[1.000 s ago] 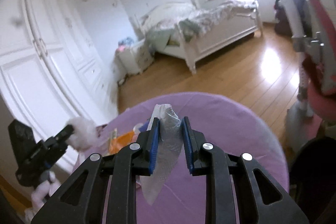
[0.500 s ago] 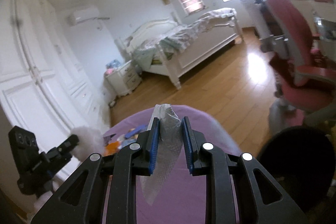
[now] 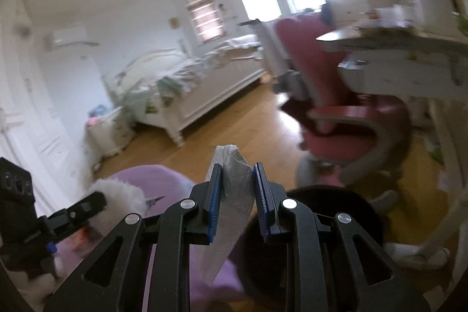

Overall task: Collect trash
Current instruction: 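Carry both items to the black bin and open both tools to drop them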

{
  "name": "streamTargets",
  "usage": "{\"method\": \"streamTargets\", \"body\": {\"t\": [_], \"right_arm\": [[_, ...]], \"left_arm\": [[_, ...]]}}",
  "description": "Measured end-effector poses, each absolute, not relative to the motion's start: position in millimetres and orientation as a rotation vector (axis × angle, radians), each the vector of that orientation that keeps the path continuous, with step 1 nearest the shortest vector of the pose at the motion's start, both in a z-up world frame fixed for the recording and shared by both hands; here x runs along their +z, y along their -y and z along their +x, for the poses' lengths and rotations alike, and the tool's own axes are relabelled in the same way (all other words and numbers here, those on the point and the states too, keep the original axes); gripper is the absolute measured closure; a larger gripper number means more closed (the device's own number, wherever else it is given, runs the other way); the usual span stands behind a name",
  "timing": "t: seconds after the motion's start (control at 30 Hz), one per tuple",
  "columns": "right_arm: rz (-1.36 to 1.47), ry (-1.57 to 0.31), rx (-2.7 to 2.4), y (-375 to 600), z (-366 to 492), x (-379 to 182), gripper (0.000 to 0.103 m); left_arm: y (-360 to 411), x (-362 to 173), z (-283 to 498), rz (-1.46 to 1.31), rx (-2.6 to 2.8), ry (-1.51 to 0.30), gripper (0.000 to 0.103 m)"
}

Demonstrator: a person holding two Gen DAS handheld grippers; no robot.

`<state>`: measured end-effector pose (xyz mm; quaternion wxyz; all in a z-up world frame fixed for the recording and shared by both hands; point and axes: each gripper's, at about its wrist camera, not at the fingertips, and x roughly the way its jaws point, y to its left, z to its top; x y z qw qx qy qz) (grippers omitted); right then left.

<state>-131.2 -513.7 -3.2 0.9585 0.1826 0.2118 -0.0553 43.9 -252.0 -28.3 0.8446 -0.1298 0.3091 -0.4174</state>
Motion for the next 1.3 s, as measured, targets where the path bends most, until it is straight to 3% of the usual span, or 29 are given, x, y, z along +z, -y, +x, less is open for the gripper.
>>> {"method": "streamTargets", "body": {"t": [0.33,0.87,0.93,1.0,1.03,1.07,1.1,1.13,1.3], "right_arm": [[0.417,-0.49,-0.272,585.2,-145.5,-56.8,0.08],[0.466,-0.553,-0.305,596.9,-151.9,-94.8,0.08],[0.467,-0.564,-0.296,594.5,-150.9,-95.9,0.078],[0.47,-0.573,-0.289,593.7,-148.3,-96.9,0.073],[0.476,-0.571,-0.291,593.0,-148.1,-96.3,0.062],[0.477,-0.567,-0.296,592.6,-148.4,-95.6,0.055],[0.476,-0.561,-0.304,591.4,-149.3,-94.0,0.042],[0.472,-0.556,-0.309,590.2,-149.6,-92.6,0.038],[0.467,-0.563,-0.299,582.2,-146.7,-89.6,0.038]], "left_arm": [[331.6,-70.9,56.2,-0.198,-0.956,-0.793,0.068],[369.5,-91.1,60.1,-0.131,-0.963,-0.851,0.067],[373.8,-92.3,62.2,-0.12,-0.945,-0.863,0.062],[375.9,-92.3,63.4,-0.115,-0.92,-0.874,0.045],[374.5,-91.1,63.3,-0.119,-0.907,-0.867,0.028],[372.0,-89.3,62.3,-0.124,-0.895,-0.852,0.017],[368.3,-86.2,60.8,-0.134,-0.884,-0.826,0.014],[365.7,-83.4,59.7,-0.137,-0.88,-0.809,0.013],[354.0,-74.6,58.0,-0.161,-0.883,-0.801,0.013]]}}
